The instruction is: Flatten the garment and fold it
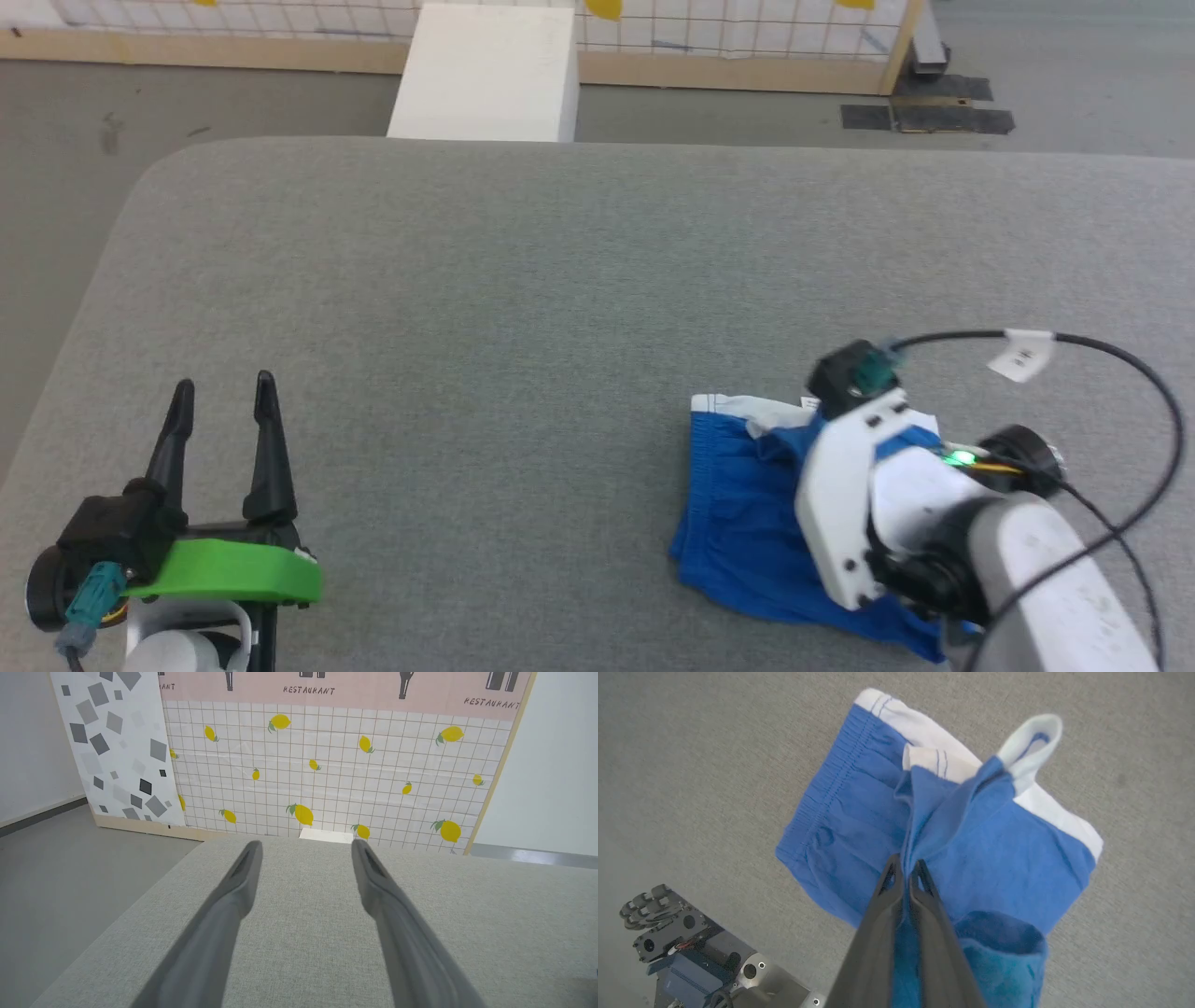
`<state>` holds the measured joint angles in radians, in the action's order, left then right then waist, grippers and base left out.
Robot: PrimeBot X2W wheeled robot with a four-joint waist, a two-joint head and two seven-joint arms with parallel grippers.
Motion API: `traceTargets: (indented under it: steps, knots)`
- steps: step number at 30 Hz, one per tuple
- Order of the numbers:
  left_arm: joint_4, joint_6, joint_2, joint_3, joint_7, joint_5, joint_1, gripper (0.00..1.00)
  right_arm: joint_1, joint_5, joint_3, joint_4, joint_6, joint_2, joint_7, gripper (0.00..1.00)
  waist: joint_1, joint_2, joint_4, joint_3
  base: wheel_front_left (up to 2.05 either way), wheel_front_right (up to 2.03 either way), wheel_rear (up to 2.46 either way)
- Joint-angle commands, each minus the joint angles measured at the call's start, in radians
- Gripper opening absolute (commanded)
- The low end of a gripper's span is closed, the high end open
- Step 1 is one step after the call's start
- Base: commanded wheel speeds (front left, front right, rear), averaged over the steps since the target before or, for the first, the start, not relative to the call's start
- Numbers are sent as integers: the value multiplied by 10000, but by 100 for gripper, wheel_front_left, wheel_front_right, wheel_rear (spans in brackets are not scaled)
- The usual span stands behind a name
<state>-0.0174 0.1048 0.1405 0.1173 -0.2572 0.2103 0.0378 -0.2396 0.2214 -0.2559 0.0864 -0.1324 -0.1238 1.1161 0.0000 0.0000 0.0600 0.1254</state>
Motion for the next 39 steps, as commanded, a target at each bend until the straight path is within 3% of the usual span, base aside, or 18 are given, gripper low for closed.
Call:
traceTargets:
  steps: [1, 11, 12, 13, 22, 25, 31, 39]
  knots:
    - [-47, 51, -62, 2, -45, -72, 4, 100, -295, 74, -138, -304, 17, 151, -188, 0, 0, 0, 187, 20, 0, 0, 0]
    - [-218, 123, -146, 53, -45, -49, 22, 100, -1114, 41, -1085, -2440, 17, 509, -1025, 0, 0, 0, 613, 85, 0, 0, 0]
    - [-224, 128, -146, 70, -45, -49, 17, 100, -1164, 72, -1162, -2563, 17, 532, -1137, 11, 0, 0, 615, 85, 0, 0, 0]
    - [-230, 133, -146, 96, -45, -53, 4, 100, -1226, 137, -1243, -2682, 17, 564, -1287, 100, 0, 0, 603, 84, 0, 0, 0]
    - [-201, 157, -138, 267, -45, -172, -147, 100, -1685, 1094, -1774, -2054, 17, 699, -2253, 100, 0, 0, 102, -150, 0, 0, 0]
    - [-118, 166, -145, 258, -45, -232, -136, 100, -1528, 933, -1059, -1445, 17, 679, -2526, 100, 0, 0, -63, -201, 0, 0, 0]
    - [54, 170, -197, 291, -45, -384, -186, 100, -191, -500, 1129, -452, 17, 360, -2617, 100, 0, 0, -334, -254, 0, 0, 0]
    - [145, 191, -226, 341, -45, -433, -177, 100, 1552, -1079, 1979, -661, 17, 458, -2800, 100, 0, 0, -420, -38, 0, 0, 0]
